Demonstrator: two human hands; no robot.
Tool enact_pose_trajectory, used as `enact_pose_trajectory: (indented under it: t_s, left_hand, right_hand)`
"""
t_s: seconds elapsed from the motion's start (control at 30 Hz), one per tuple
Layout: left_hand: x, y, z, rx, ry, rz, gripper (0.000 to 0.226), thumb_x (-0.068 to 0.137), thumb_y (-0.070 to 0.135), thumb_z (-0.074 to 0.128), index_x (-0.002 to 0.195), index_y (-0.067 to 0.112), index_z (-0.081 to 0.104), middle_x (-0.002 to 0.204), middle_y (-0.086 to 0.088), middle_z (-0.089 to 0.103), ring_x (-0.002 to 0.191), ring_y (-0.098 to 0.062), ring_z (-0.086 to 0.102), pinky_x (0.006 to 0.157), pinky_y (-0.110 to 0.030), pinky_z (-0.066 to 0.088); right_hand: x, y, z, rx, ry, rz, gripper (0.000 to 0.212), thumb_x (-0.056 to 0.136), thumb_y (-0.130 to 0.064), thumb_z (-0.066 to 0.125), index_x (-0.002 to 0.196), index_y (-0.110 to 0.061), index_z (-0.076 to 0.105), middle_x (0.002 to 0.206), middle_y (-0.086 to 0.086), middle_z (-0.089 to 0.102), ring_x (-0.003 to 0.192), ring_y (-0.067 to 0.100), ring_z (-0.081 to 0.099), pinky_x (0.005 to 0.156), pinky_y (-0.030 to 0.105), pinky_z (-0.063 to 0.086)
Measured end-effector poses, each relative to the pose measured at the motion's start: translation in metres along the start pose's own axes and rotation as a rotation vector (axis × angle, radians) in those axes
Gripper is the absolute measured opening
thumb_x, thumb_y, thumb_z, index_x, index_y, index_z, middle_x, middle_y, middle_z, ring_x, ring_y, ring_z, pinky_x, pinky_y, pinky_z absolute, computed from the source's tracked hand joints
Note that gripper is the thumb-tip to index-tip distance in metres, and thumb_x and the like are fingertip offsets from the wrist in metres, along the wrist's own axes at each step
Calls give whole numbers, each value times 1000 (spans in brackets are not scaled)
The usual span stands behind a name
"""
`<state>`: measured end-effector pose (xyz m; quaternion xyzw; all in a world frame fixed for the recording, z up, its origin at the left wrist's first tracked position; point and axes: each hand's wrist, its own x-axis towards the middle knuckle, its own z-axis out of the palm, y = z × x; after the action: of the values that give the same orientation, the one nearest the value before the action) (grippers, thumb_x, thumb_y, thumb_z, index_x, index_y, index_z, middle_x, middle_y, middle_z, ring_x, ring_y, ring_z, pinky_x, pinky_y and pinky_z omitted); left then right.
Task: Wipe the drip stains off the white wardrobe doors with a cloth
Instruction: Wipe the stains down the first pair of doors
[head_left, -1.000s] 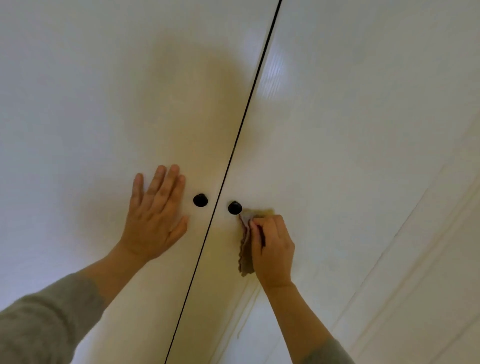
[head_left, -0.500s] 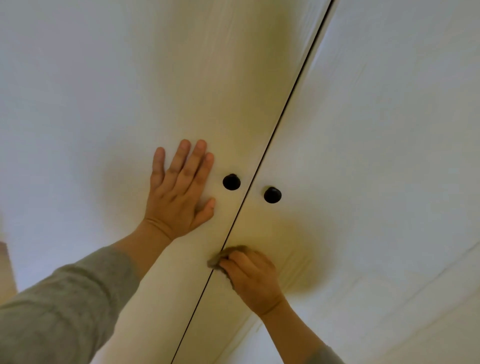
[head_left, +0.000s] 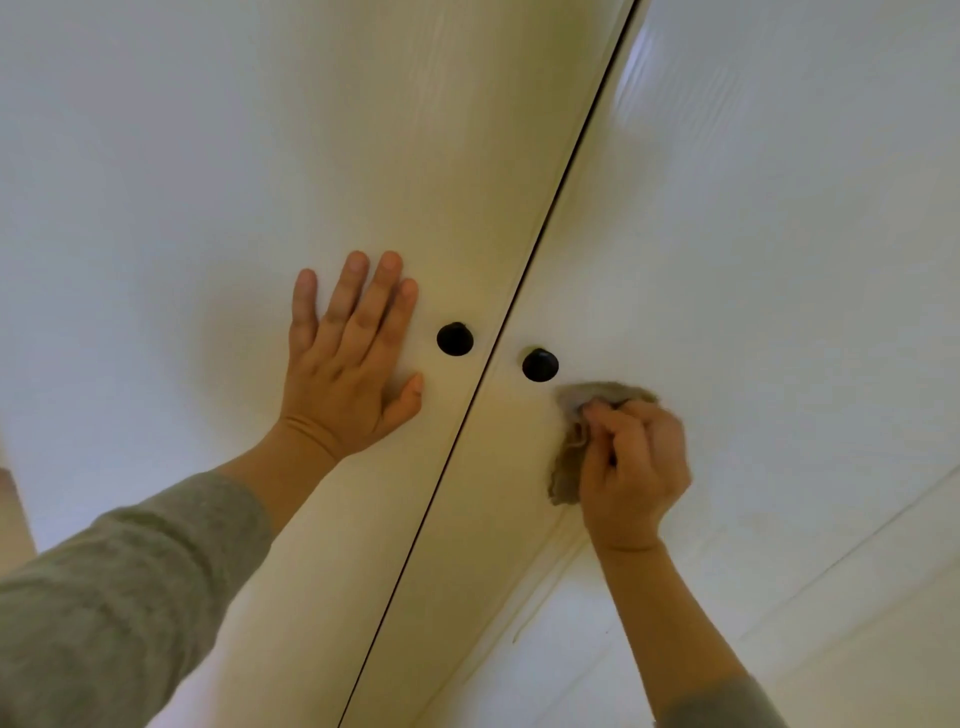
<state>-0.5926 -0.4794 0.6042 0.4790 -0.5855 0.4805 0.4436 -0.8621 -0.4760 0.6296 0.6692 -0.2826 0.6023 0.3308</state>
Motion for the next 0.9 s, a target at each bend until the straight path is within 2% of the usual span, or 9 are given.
enact_pose_trajectory:
  t_s: [0.1,0.27,0.33,0.37,0.47,0.57,0.7,0.8,0.9]
  left_hand:
    - [0,-1,1,2,-2,1,74,97,45,30,158,8,12,167,-5,-5,153,-28,0,122,-55,1]
    - [-1,0,1,1,-19,4,75,97,47,28,158,10,7,166,-4,-9,153,-26,-4,122,-54,-1]
    - [0,0,1,-2,-19,2,75,96,47,28,158,10,6,166,-3,-9,153,-26,-4,122,-54,-1]
    - [0,0,1,-2,-16,2,76,96,46,29,158,10,6,166,-3,-9,153,-26,-3,122,-54,-1]
    - [0,-1,1,5,-14,1,75,96,47,28,158,10,7,166,-3,-8,153,-25,-3,122,-54,-1]
    - [-1,0,1,7,-16,-2,75,97,47,27,158,9,9,166,-3,-8,153,-25,-3,122,-54,-1]
    - [-1,-1,2,9,-13,2,75,97,48,26,158,9,8,166,-3,-9,153,-25,-4,122,-54,-1]
    - [0,-2,2,15,-8,-1,75,97,47,26,158,9,7,166,-2,-10,153,-24,-6,122,-53,-2]
    - [-1,-1,2,9,-18,-2,75,96,48,25,158,10,5,166,-1,-12,153,-23,-7,122,-52,-3]
  right_hand:
    - [-58,0,-3,40,-169,-173,9,97,-14,58,91,-20,60,83,1,63,70,19,53,60,29,46]
    - [-113,6,-29,66,-554,-271,16,73,-14,86,80,-19,72,79,-6,66,68,13,57,62,25,45]
    - [-90,2,-40,35,-557,-192,7,79,-12,71,78,-18,75,77,-6,65,69,10,57,69,17,40]
    - [-71,1,-44,16,-493,-127,15,82,-12,64,76,-17,76,74,-5,65,70,9,54,71,14,38]
    - [-14,13,-46,-30,-152,-44,14,86,-4,66,79,-10,76,74,10,65,73,19,52,63,31,46]
    - [2,21,-30,-64,-23,49,18,85,0,71,91,-16,64,82,10,62,74,22,51,58,34,44]
    - [-57,12,-20,-23,-137,-34,23,97,-11,54,81,-16,69,84,4,62,72,23,50,65,31,40]
    - [-121,10,-33,0,-378,-124,18,87,-10,64,72,-13,74,88,-2,61,71,19,50,63,29,42]
    - [-151,7,-48,0,-550,-76,8,74,-8,74,73,-16,72,86,-7,58,67,15,51,63,23,40]
